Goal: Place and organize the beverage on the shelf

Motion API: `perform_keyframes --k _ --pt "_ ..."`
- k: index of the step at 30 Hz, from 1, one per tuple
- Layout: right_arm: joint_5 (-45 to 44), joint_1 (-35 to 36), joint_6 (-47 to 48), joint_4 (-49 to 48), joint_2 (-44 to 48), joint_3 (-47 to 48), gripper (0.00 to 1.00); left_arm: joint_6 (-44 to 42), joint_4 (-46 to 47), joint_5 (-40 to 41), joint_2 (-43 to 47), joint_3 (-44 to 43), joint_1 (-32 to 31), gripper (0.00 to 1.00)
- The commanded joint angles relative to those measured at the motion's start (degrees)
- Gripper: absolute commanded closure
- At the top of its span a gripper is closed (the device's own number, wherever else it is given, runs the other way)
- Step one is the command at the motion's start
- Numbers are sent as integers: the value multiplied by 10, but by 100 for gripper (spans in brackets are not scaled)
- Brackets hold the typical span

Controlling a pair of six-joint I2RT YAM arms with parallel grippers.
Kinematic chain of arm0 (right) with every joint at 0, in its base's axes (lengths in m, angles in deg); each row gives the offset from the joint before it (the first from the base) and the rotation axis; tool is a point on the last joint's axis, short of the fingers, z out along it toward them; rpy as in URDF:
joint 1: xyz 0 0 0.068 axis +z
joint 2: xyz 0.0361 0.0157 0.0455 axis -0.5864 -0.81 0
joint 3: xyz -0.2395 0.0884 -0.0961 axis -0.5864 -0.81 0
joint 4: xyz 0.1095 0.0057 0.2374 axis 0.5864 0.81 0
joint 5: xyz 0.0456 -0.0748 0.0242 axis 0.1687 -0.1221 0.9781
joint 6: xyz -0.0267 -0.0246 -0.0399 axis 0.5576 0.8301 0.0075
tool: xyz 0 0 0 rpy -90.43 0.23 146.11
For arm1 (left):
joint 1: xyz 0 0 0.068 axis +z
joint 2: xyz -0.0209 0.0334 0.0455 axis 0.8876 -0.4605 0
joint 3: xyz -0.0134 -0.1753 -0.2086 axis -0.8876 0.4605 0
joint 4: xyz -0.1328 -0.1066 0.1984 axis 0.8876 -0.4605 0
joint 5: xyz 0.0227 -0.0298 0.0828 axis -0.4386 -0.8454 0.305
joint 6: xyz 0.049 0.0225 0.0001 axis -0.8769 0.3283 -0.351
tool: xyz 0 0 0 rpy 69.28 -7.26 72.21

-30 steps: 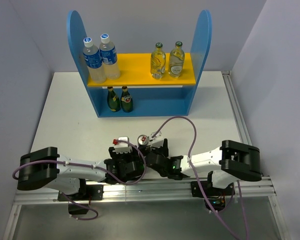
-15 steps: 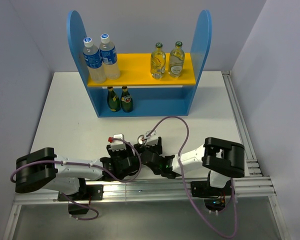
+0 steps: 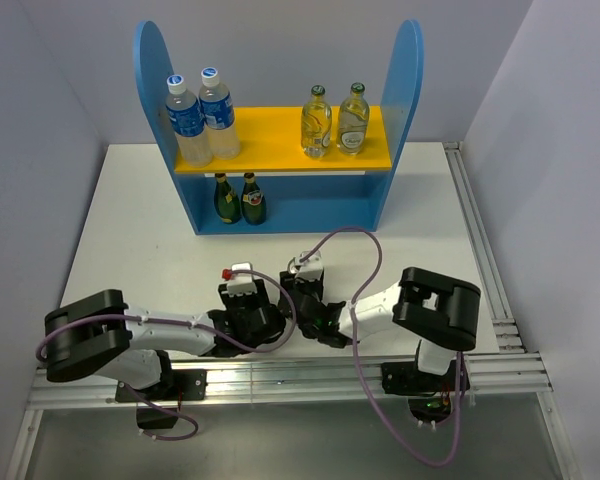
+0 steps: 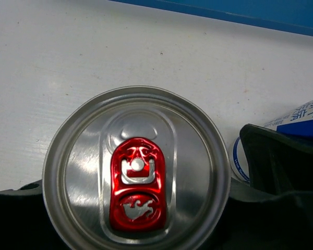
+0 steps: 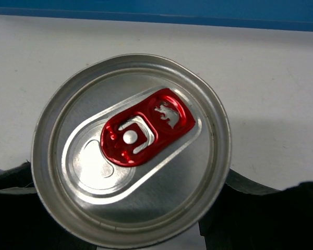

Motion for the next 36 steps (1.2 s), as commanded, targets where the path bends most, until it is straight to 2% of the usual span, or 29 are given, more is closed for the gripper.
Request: perform_keyframes --k 1,6,13,16,23,24,26,30,36 --pt "-62 -7 -51 82 59 25 100 -7 -1 -20 -27 -15 4 99" --pt "-81 -32 -16 93 108 23 100 -23 27 -15 -42 -27 4 100" --pt "-41 -147 46 32 147 22 100 -39 37 -8 -56 -45 4 100" --pt "-23 -185 65 14 131 49 100 -38 34 -8 -64 -51 5 100" --pt "26 -290 110 -19 31 126 100 -32 26 -6 -64 -52 4 100" --pt "31 -301 91 8 26 151 100 -33 28 -6 -62 -51 4 100" --pt "39 -315 102 -10 9 162 100 -32 25 -5 -62 -49 4 100" --pt "56 -354 71 71 -14 215 100 -27 14 0 -61 -53 4 100" --pt "63 -375 33 175 -36 271 100 -31 15 4 -57 -53 4 100"
